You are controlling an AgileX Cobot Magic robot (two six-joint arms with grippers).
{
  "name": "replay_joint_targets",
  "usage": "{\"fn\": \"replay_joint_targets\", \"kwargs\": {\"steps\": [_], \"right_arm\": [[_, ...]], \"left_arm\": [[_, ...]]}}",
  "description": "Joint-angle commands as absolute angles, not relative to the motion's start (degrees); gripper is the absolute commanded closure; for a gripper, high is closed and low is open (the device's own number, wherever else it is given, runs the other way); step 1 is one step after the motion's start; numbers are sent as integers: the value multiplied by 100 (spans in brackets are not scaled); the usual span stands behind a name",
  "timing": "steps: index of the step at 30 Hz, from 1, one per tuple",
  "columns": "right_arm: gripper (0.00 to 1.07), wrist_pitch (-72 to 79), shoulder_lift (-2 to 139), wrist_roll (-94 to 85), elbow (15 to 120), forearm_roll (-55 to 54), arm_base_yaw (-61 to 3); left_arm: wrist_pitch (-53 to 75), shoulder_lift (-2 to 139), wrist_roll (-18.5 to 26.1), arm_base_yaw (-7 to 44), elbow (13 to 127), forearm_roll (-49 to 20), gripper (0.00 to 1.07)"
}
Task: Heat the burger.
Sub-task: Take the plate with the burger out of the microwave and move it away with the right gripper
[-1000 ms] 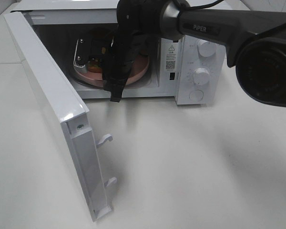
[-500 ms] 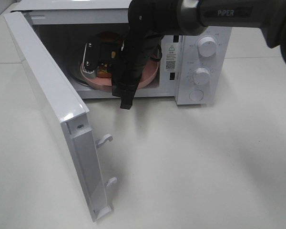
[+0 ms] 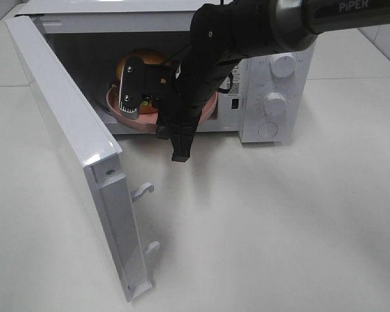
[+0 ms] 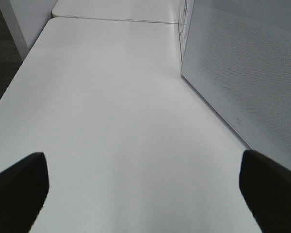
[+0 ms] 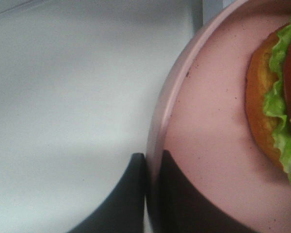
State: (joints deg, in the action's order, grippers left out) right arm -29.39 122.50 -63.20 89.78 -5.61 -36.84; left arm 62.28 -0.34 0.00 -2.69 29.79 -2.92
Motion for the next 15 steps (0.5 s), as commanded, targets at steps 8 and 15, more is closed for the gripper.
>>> {"fn": "replay_joint_targets", "kwargs": {"steps": [8,15], "right_arm": [[107,-1994,11585,-6268,8365,-350,-3610],[107,-1828,11362,-6354,8125,-155,-3673]], "left_arm": [[6142,-52,0,-281,2956,-281,6],[6142,-52,0,-281,2956,-281,6]]}}
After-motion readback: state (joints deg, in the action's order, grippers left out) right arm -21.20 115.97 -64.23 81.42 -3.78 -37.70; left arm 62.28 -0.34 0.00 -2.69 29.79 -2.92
